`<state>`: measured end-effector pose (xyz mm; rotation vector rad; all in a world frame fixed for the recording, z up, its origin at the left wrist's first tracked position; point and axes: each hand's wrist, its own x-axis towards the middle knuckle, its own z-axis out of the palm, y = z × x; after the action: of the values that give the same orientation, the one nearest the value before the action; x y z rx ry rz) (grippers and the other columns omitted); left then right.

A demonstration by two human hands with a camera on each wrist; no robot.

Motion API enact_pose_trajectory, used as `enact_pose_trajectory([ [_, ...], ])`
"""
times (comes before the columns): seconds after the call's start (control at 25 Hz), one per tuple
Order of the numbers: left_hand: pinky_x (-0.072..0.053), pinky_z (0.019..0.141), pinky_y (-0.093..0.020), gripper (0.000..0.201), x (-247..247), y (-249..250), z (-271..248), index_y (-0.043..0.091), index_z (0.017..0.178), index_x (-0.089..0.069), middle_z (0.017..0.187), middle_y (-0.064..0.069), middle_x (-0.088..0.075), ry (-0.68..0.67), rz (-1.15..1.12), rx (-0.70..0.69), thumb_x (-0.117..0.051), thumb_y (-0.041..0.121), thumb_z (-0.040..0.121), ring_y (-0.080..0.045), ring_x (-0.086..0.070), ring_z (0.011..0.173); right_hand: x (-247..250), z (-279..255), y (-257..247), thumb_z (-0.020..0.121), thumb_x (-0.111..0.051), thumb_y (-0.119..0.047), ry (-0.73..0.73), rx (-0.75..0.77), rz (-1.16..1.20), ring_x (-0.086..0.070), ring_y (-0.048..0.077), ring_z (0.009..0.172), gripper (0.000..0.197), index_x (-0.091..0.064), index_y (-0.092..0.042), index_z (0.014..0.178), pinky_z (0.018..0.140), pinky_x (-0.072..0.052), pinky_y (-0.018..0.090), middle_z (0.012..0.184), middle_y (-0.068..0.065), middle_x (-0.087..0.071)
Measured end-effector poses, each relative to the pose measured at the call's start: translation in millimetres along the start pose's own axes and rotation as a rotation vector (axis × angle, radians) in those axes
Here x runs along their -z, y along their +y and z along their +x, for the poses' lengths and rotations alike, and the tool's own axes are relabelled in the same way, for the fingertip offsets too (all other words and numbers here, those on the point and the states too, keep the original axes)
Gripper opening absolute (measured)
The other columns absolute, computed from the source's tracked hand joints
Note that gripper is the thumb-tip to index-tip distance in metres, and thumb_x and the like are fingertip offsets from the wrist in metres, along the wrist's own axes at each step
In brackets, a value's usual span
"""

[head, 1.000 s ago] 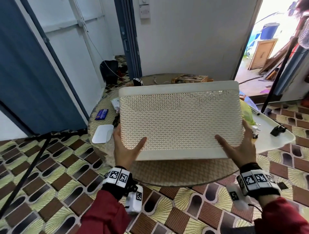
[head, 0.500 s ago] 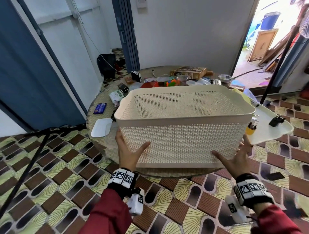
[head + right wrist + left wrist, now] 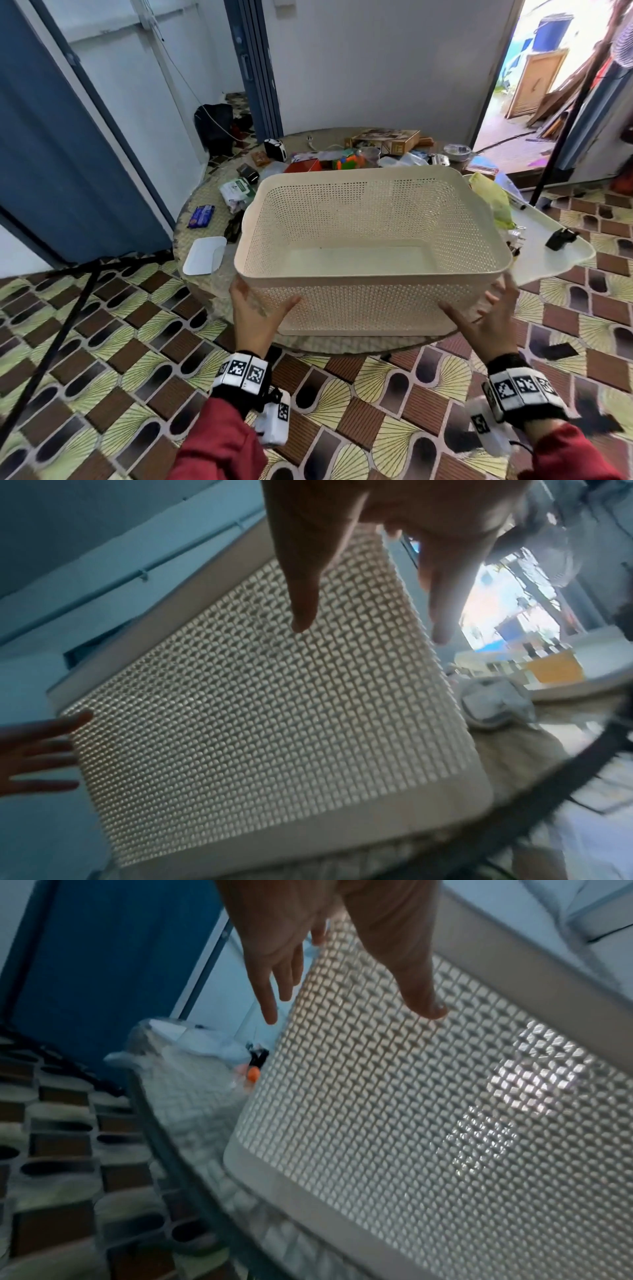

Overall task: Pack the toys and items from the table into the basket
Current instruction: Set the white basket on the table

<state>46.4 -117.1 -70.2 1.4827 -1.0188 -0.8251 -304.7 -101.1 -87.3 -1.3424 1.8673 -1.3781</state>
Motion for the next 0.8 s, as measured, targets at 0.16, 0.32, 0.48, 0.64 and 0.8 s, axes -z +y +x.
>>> enact_pose_trajectory([
  [0.16,-0.042,0.106,-0.042,0.126,11,21,17,0.031,0.149,-0.020,0.154,0.000,-0.029,0.040,-0.066,-0.133,-0.091,0.043,0.046,-0.014,-0.045,0.130,3,22,-23,0.047,-0.085,-0.058,0.078,0.024,0.110,-0.037,0.027,0.133,0.129,-0.007,-0.032,0.146,0.107,-0.037,0.049,0.151,0.006,-0.025],
  [0.32,-0.039,0.109,-0.038,0.133,3,23,20,0.027,0.151,-0.019,0.150,-0.001,-0.037,0.072,-0.018,-0.133,-0.088,0.057,0.041,-0.012,-0.041,0.133,3,37,-27,0.028,-0.079,-0.075,0.092,-0.046,0.174,-0.049,0.026,0.124,0.137,-0.018,-0.031,0.143,0.102,-0.044,0.049,0.140,0.009,-0.044],
  [0.48,-0.043,0.106,-0.043,0.127,-9,22,23,0.020,0.149,-0.028,0.147,-0.004,-0.043,0.091,-0.019,-0.137,-0.087,0.056,0.042,-0.014,-0.044,0.132,6,56,-32,0.034,-0.088,-0.056,0.074,-0.058,0.209,-0.049,0.020,0.121,0.128,-0.024,-0.027,0.142,0.102,-0.044,0.045,0.137,0.006,-0.047],
  [0.64,-0.045,0.105,-0.039,0.118,-21,27,27,0.017,0.146,-0.034,0.142,-0.004,-0.048,0.102,-0.030,-0.135,-0.089,0.047,0.046,-0.012,-0.047,0.129,6,76,-39,0.059,-0.087,-0.018,0.076,-0.044,0.168,-0.049,0.019,0.119,0.105,-0.024,-0.019,0.144,0.094,-0.041,0.025,0.137,0.009,-0.049],
  [0.8,-0.044,0.105,-0.035,0.116,-34,30,31,0.015,0.146,-0.033,0.143,-0.005,-0.047,0.121,-0.053,-0.131,-0.088,0.043,0.048,-0.008,-0.046,0.127,7,92,-42,0.063,-0.085,-0.020,0.064,-0.041,0.130,-0.048,0.022,0.124,0.102,-0.024,-0.019,0.145,0.092,-0.039,0.022,0.138,0.009,-0.049],
])
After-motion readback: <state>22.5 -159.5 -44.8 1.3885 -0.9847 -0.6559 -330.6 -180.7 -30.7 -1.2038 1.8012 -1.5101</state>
